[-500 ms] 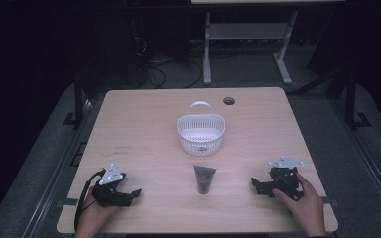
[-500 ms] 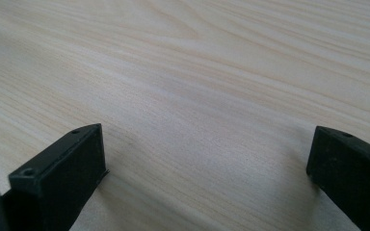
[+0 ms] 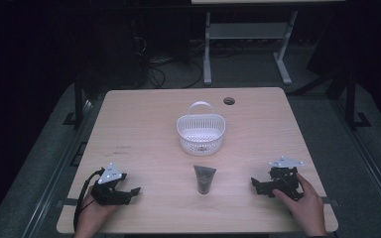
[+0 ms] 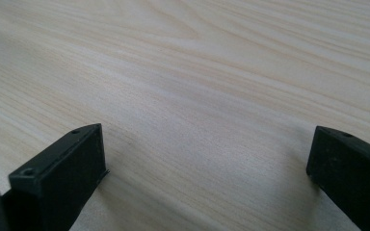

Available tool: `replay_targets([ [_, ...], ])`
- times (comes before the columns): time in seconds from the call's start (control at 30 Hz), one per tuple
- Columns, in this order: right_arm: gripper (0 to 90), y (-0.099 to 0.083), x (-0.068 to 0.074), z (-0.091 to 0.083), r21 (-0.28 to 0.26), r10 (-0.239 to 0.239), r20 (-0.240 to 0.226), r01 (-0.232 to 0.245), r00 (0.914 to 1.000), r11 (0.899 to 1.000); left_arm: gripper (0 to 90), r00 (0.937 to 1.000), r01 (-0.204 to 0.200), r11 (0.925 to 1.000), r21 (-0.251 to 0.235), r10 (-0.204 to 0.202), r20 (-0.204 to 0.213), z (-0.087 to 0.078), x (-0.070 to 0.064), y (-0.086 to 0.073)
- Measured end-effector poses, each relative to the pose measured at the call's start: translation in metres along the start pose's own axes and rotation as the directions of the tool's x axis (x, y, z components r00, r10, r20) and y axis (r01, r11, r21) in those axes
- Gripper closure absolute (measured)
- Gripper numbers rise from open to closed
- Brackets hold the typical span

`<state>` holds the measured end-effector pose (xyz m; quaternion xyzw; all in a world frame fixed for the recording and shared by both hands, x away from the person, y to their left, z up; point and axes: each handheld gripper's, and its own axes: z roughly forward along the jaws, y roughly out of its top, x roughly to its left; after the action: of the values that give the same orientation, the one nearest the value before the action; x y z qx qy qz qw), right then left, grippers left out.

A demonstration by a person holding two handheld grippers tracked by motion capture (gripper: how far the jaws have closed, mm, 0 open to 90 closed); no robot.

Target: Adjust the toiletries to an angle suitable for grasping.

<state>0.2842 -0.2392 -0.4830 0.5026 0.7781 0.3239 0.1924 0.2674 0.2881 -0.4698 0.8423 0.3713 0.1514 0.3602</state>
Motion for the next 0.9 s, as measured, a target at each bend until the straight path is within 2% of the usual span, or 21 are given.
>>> replay_targets([
  [0.13,0.0,0.000,0.000,0.000,0.000,0.000,0.000,0.000,1.0000,1.000,34.1,0.9999,-0.002,1.0000,0.000,0.002,0.016,-0.004,-0.004,0.005],
  [0.17,0.0,0.000,0.000,0.000,0.000,0.000,0.000,0.000,1.0000,1.000,34.1,0.9998,-0.004,1.0000,-0.001,0.004,0.022,-0.005,-0.005,0.007],
  [0.2,0.0,0.000,0.000,0.000,0.000,0.000,0.000,0.000,1.0000,1.000,40.0,0.9993,0.001,1.0000,-0.005,-0.001,0.036,-0.008,-0.006,0.009],
  [0.27,0.0,0.000,0.000,0.000,0.000,0.000,0.000,0.000,1.0000,1.000,45.8,0.9988,0.009,0.9999,-0.007,-0.009,0.048,-0.009,-0.006,0.011],
  [0.3,0.0,0.000,0.000,0.000,0.000,0.000,0.000,0.000,1.0000,1.000,45.8,0.9978,0.013,0.9999,-0.005,-0.013,0.065,-0.010,-0.006,0.012],
  [0.37,0.0,0.000,0.000,0.000,0.000,0.000,0.000,0.000,1.0000,1.000,55.5,0.9957,0.016,0.9999,-0.001,-0.016,0.091,-0.012,-0.008,0.016],
  [0.5,0.0,0.000,0.000,0.000,0.000,0.000,0.000,0.000,1.0000,1.000,68.4,0.9936,0.010,0.9998,0.015,-0.011,0.112,-0.014,-0.009,0.021],
  [0.53,0.0,0.000,0.000,0.000,0.000,0.000,0.000,0.000,1.0000,1.000,68.4,0.9927,0.004,0.9998,0.020,-0.007,0.120,-0.015,-0.010,0.022],
  [0.6,0.0,0.000,0.000,0.000,0.000,0.000,0.000,0.000,1.0000,1.000,77.5,0.9911,0.002,0.9996,0.029,-0.006,0.133,-0.016,-0.012,0.026],
  [0.8,0.0,0.000,0.000,0.000,0.000,0.000,0.000,0.000,1.0000,1.000,89.4,0.9859,-0.008,0.9994,0.034,0.003,0.168,-0.020,-0.017,0.038],
  [0.9,0.0,0.000,0.000,0.000,0.000,0.000,0.000,0.000,1.0000,1.000,89.5,0.9841,-0.009,0.9992,0.038,0.002,0.178,-0.021,-0.020,0.042],
])
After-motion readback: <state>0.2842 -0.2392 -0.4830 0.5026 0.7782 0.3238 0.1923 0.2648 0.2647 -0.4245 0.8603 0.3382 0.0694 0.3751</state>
